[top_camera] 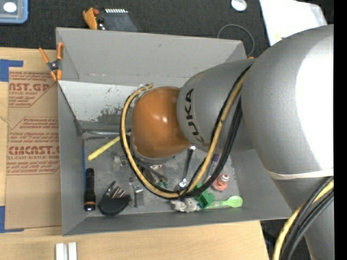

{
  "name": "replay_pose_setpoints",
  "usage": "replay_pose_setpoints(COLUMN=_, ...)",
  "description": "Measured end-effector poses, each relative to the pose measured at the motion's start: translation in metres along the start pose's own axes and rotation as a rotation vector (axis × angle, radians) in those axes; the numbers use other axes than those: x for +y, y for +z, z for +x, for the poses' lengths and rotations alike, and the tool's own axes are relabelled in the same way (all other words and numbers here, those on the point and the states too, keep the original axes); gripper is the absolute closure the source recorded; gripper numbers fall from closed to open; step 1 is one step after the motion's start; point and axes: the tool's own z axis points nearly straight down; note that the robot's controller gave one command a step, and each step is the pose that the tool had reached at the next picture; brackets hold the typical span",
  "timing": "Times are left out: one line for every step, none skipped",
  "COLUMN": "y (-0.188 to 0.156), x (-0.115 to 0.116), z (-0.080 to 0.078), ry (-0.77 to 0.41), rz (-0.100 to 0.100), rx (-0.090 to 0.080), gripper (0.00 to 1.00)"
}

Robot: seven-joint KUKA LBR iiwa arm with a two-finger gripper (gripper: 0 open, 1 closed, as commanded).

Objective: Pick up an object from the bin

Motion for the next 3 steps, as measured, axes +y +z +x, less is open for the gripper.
replay_pose_setpoints(y=0.009, x=0.011, z=0.009, ry=-0.180, rz=-0.001, rx=0.006, gripper=0.00)
replay_pose_setpoints(y=0.004, x=0.048, z=0.016, ry=-0.268, rz=-0.004, rx=0.005, gripper=0.00)
replay_pose_setpoints(y=0.035, x=0.045, z=0.001, ry=-0.297, rz=0.000, rx=0.002, gripper=0.00)
